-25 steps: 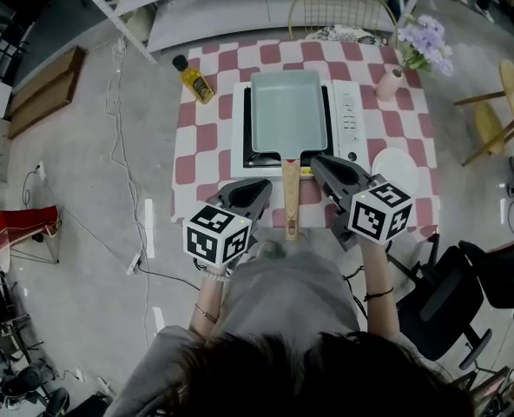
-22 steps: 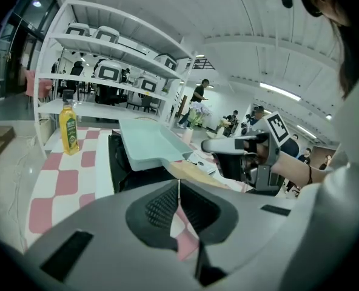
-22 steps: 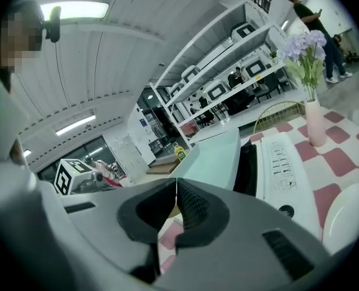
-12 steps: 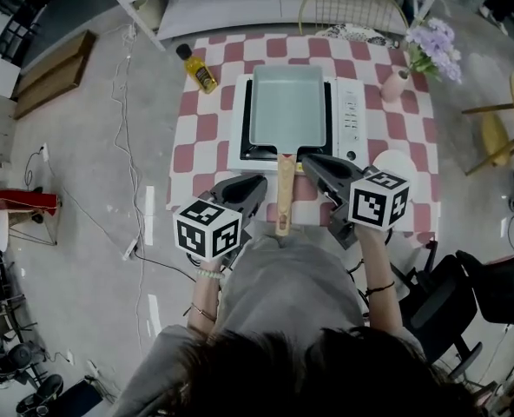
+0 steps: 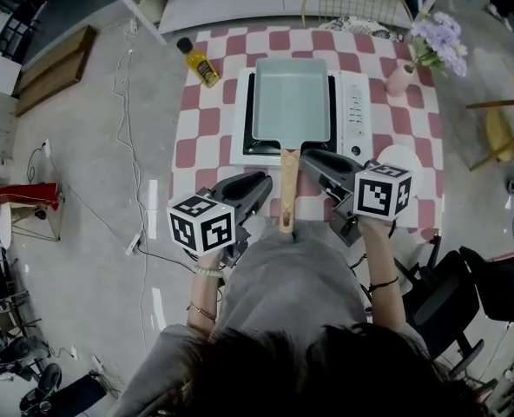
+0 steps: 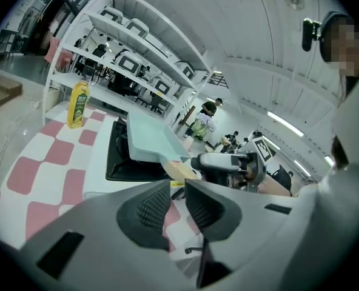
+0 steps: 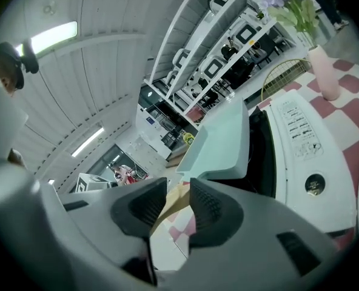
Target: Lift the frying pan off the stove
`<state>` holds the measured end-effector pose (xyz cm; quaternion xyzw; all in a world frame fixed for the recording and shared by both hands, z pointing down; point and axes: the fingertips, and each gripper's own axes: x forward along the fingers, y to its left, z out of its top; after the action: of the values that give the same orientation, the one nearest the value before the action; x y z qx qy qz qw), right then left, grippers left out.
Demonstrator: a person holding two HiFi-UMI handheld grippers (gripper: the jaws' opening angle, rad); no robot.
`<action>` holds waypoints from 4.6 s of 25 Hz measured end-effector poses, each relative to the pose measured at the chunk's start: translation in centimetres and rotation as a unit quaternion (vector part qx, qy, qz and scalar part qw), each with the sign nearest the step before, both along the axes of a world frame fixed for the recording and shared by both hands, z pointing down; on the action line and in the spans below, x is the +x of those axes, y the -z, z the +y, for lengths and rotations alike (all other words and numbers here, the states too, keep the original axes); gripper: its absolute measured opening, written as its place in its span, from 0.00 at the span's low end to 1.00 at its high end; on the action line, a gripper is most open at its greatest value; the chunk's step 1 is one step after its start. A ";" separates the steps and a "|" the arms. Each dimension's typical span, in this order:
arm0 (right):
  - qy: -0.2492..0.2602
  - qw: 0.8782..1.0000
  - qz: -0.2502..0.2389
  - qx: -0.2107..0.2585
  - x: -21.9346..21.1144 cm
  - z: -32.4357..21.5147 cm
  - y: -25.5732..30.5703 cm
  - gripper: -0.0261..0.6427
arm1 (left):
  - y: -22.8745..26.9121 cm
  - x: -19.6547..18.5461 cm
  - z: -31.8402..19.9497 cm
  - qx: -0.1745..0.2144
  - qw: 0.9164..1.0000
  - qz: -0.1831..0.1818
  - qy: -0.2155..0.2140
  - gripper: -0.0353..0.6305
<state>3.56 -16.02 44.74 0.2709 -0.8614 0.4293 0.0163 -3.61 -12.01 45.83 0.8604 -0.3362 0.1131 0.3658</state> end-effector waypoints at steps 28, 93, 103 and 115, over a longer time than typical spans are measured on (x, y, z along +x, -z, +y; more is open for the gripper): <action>-0.032 0.985 -0.105 -0.132 -1.4 -0.2 -1.9 0.39 | -0.7 3.9 2.2 -0.150 0.971 0.162 -0.094 0.41; 0.053 0.963 -0.199 -0.173 -5.6 -0.1 -2.0 0.36 | -0.7 6.8 3.6 -0.208 0.931 0.196 -0.227 0.32; 0.050 0.966 -0.199 -0.159 -5.7 0.0 -1.7 0.36 | -0.6 6.8 3.8 -0.202 0.932 0.196 -0.228 0.32; 0.043 0.971 -0.196 -0.133 -5.6 0.2 -0.2 0.36 | 0.8 6.6 4.1 -0.175 0.938 0.183 -0.235 0.31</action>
<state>-2.01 -15.77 44.96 0.1391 -0.7937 0.5839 -0.0985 2.98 -7.89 45.06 0.8430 -0.0265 0.0934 0.5290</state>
